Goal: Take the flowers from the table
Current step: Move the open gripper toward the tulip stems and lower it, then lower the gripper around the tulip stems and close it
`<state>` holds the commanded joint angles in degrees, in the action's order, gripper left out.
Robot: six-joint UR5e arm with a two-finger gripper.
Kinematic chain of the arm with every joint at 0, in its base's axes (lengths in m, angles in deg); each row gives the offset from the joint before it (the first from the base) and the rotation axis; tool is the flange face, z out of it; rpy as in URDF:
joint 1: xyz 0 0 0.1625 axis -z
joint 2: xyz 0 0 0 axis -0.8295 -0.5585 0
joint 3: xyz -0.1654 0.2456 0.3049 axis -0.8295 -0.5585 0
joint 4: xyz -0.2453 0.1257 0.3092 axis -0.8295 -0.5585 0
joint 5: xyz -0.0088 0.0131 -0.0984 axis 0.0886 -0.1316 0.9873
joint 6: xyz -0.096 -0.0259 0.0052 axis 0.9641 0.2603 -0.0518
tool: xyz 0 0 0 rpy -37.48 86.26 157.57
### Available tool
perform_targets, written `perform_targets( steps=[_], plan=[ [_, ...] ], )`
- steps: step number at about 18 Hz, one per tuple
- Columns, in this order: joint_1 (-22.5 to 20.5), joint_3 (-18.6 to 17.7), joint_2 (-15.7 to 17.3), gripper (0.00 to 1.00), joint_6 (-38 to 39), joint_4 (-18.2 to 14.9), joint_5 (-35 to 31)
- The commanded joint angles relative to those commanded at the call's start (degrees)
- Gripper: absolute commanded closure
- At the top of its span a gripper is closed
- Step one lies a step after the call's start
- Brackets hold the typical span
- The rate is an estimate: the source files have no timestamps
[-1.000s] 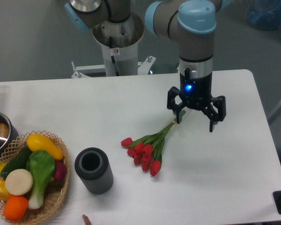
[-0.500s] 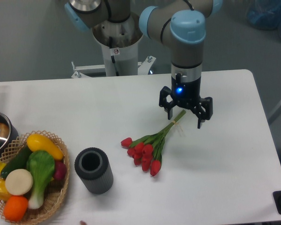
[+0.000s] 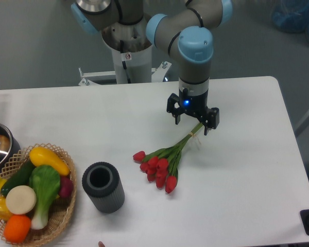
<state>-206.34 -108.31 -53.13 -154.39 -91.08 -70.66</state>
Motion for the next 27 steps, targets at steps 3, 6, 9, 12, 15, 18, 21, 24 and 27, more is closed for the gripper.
perform_targets(
  steps=[3, 6, 9, 12, 15, 18, 21, 24, 27],
  plan=[
    [-0.35, 0.35, -1.05, 0.00, -1.77, 0.09, -0.71],
    [-0.18, 1.31, -1.40, 0.00, 1.03, 0.26, -0.18],
    [0.09, 2.37, -2.55, 0.00, 2.01, 0.88, 3.32],
    [0.09, 2.37, -2.81, 0.00, 3.15, 0.97, 4.65],
    [-0.18, 2.37, -3.51, 0.00, 1.93, 0.97, 4.57],
    [-0.79, 1.85, -4.13, 0.00, -2.55, 0.97, 4.91],
    [-1.58, 1.84, -5.97, 0.00, -4.22, 1.05, 6.23],
    [-1.41, 2.28, -7.73, 0.00, -5.02, 1.05, 7.99],
    [-1.50, 2.02, -8.61, 0.00, -5.02, 1.14, 7.99]
  ],
)
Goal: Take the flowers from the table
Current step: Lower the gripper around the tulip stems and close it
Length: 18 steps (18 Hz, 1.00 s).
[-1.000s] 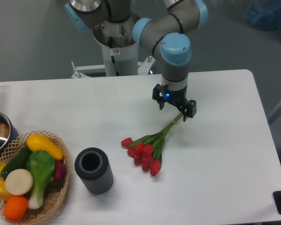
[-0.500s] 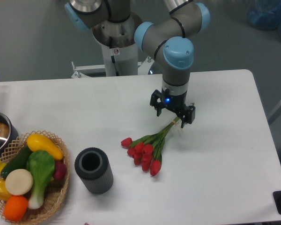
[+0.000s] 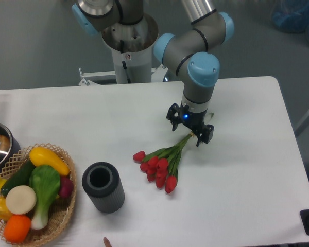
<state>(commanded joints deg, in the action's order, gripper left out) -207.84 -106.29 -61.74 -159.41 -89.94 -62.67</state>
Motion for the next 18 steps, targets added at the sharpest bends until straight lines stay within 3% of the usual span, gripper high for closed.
perform_targets(
  steps=[14, 18],
  plan=[
    [-0.79, -1.32, -1.32, 0.00, 0.44, 0.09, 0.00],
    [-0.79, -1.23, -1.41, 0.13, 0.44, 0.09, 0.00]
  ],
)
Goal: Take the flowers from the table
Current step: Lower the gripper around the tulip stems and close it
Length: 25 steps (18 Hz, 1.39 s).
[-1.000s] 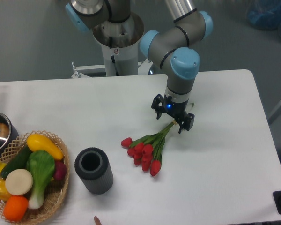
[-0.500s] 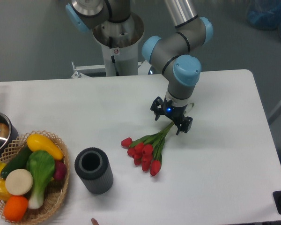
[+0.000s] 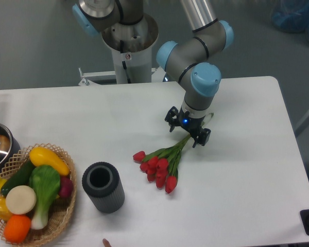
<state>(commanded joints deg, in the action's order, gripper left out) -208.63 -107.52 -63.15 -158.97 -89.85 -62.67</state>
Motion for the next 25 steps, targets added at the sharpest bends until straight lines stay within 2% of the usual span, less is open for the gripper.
perform_targets(
  steps=[8, 10, 17, 20, 22, 25],
  plan=[
    [-0.09, 0.00, 0.09, 0.34, 0.17, -0.09, -0.09],
    [0.00, 0.09, 0.09, 0.36, 0.26, -0.09, -0.09],
    [0.09, -0.17, 0.09, 0.60, 0.70, -0.09, -0.18],
    [0.09, -0.18, 0.09, 0.64, 0.70, -0.09, -0.18],
    [0.09, -0.18, 0.09, 0.74, 1.49, -0.09, -0.18],
    [0.18, -0.18, 0.17, 0.76, 2.20, -0.09, -0.18]
  ],
)
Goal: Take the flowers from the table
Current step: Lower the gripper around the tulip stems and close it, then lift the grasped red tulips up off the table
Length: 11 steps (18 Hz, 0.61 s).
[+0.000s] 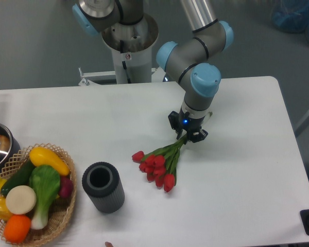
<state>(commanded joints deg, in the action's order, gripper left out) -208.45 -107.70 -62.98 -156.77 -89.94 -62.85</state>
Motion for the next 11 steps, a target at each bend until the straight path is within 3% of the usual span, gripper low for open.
perform_targets(
  steps=[11],
  plan=[
    [-0.09, 2.54, 0.70, 0.81, 0.44, -0.09, 0.18]
  ],
)
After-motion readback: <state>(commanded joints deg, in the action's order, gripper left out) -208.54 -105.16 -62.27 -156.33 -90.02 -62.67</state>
